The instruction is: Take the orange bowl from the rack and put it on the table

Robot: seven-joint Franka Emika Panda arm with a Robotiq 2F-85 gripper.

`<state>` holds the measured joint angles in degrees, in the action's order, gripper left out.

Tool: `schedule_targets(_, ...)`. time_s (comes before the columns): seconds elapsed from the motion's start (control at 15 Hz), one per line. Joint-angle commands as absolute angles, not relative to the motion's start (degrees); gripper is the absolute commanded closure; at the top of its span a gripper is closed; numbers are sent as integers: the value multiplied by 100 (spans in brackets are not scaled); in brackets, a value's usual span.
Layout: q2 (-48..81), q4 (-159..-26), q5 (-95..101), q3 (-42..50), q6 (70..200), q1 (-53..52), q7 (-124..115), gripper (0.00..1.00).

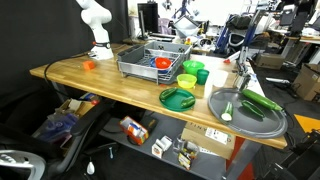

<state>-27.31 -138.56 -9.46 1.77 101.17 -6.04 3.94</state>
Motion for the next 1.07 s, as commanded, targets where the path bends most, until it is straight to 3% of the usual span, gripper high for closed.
schedule_targets(0.0,-2522,-13724,-814,4,10363,-401,148,0)
schedule_targets(0.8,-861,-12988,-333,-253,13021,-378,-386,0)
schedule_targets(1.0,-827,-13006,-291,-245,13072,-418,-379,0)
